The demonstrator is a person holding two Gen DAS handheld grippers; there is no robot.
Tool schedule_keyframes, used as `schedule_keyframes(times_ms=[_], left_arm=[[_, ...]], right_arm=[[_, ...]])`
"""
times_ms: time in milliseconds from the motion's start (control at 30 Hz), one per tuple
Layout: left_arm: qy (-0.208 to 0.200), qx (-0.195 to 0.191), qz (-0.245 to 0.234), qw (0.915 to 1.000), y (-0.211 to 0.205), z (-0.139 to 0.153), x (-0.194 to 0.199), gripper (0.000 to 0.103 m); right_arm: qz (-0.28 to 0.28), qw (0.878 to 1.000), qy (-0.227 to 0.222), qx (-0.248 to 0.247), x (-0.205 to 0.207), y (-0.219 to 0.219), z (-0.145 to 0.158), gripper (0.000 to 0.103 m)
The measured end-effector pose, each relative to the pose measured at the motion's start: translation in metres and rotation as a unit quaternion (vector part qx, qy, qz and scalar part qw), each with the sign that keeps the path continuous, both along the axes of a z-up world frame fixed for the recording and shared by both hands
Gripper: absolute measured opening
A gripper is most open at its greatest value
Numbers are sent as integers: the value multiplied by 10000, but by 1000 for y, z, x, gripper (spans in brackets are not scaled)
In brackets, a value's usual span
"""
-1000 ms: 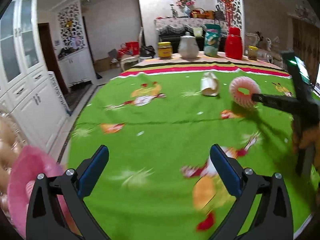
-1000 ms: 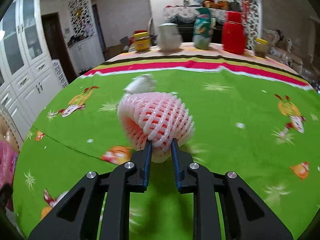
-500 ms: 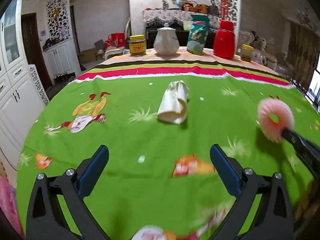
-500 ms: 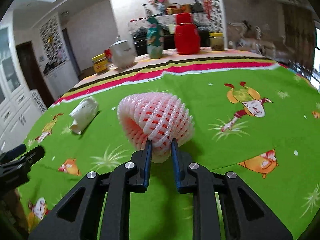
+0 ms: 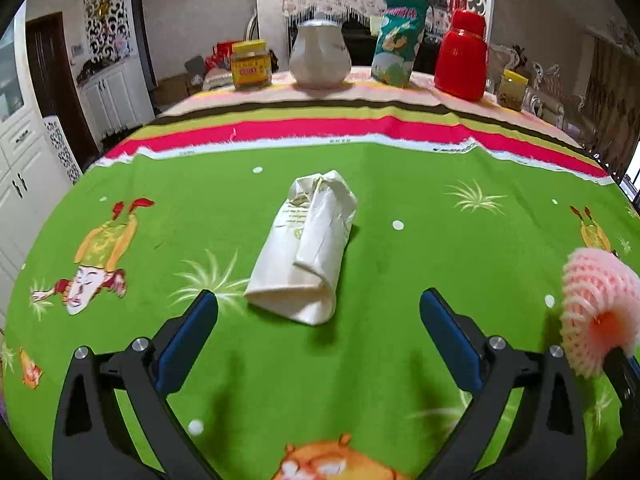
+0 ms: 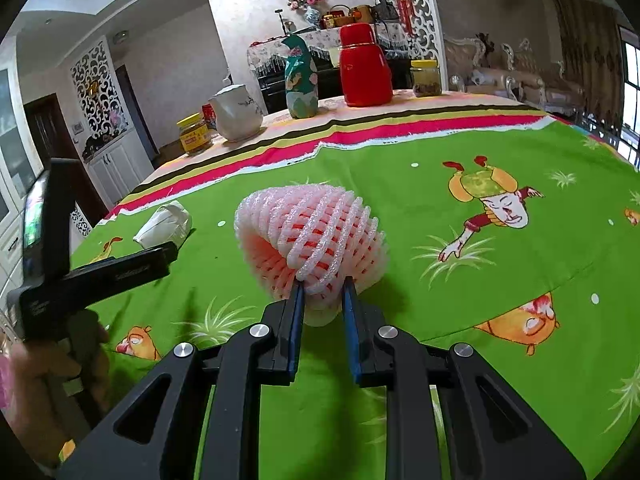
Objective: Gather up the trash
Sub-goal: 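Grasp the white paper cup with the left tool while the right tool holds the net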
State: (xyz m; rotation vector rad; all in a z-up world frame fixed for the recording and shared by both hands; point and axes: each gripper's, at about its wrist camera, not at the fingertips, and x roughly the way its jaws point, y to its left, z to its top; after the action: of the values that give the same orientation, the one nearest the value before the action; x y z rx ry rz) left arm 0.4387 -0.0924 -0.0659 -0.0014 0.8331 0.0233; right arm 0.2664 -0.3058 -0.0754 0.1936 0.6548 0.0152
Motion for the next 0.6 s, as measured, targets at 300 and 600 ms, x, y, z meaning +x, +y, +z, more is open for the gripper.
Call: schedule_keyframes(times_ms=[300, 600], left_arm=[[275, -139, -9, 9995, -3, -12, 29, 98], [590, -23, 12, 9983, -6, -29, 43, 97]], right_arm=[[6, 9999, 89, 89, 4, 0, -2, 20], [0, 9997, 137, 204, 6, -3, -4, 20]])
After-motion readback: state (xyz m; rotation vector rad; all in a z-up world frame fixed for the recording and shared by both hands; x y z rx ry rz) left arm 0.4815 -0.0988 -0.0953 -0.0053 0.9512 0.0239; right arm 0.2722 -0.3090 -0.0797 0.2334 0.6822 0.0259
